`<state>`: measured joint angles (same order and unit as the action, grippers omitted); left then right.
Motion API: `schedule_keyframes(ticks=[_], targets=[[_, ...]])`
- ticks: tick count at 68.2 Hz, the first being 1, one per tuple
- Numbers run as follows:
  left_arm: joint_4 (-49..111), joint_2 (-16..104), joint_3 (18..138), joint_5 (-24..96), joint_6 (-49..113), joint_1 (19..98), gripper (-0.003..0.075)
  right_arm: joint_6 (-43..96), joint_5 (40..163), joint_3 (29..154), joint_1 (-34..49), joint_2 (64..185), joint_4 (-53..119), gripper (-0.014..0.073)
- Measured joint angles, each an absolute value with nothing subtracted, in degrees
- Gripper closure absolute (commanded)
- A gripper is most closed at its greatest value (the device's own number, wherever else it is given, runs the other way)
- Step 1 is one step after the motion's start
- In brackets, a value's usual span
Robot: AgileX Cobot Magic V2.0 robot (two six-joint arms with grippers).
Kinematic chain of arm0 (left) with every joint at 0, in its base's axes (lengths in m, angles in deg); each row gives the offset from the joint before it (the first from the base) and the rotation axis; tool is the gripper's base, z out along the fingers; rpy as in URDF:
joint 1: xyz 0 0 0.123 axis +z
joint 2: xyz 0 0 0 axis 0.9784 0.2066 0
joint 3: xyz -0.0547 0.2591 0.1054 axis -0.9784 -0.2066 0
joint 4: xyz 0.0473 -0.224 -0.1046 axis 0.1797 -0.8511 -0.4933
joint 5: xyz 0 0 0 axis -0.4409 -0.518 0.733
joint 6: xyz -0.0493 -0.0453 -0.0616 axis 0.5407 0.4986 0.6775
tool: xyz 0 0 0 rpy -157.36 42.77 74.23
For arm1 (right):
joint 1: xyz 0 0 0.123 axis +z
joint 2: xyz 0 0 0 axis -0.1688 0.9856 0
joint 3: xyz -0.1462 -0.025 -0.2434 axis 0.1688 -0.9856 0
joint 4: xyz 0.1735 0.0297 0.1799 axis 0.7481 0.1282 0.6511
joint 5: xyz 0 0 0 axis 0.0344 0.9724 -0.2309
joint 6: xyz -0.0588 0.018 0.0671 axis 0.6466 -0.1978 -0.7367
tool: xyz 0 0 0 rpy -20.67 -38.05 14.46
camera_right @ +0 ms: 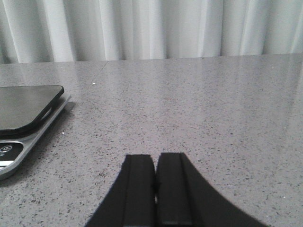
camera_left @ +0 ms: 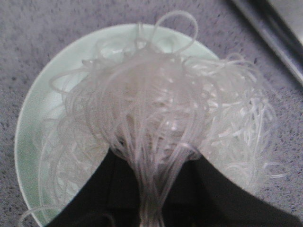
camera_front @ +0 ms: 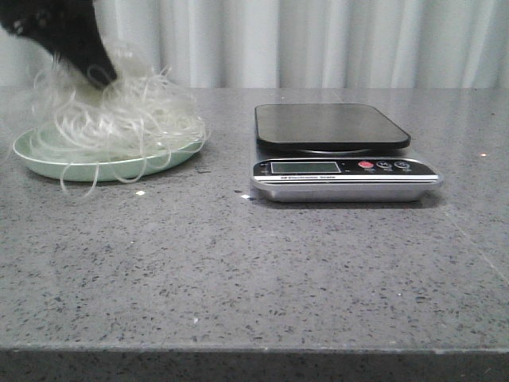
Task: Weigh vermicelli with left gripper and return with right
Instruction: 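Lift the vermicelli with the left gripper and carry it over the scale, then lower the vermicelli onto the scale platform and open the left gripper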
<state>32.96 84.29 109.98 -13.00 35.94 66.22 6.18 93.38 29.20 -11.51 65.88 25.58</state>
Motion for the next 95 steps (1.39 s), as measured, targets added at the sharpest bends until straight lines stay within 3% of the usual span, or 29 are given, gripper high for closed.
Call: schedule_keyframes(ticks=[29, 63, 95], targets=[[19.1, 83.6, 128.4, -17.8, 35.9, 63.9, 0.0577, 6.2, 93.4, 29.2, -11.5, 65.9, 25.6, 0.0442], [17.3, 88.0, 129.0, -10.4, 35.9, 48.8, 0.0577, 6.2, 93.4, 29.2, -11.5, 65.9, 25.6, 0.0442], [19.7, 99.4, 129.0, -9.3, 35.9, 46.6, 0.0577, 6.2, 93.4, 29.2, -11.5, 65.9, 25.6, 0.0442]])
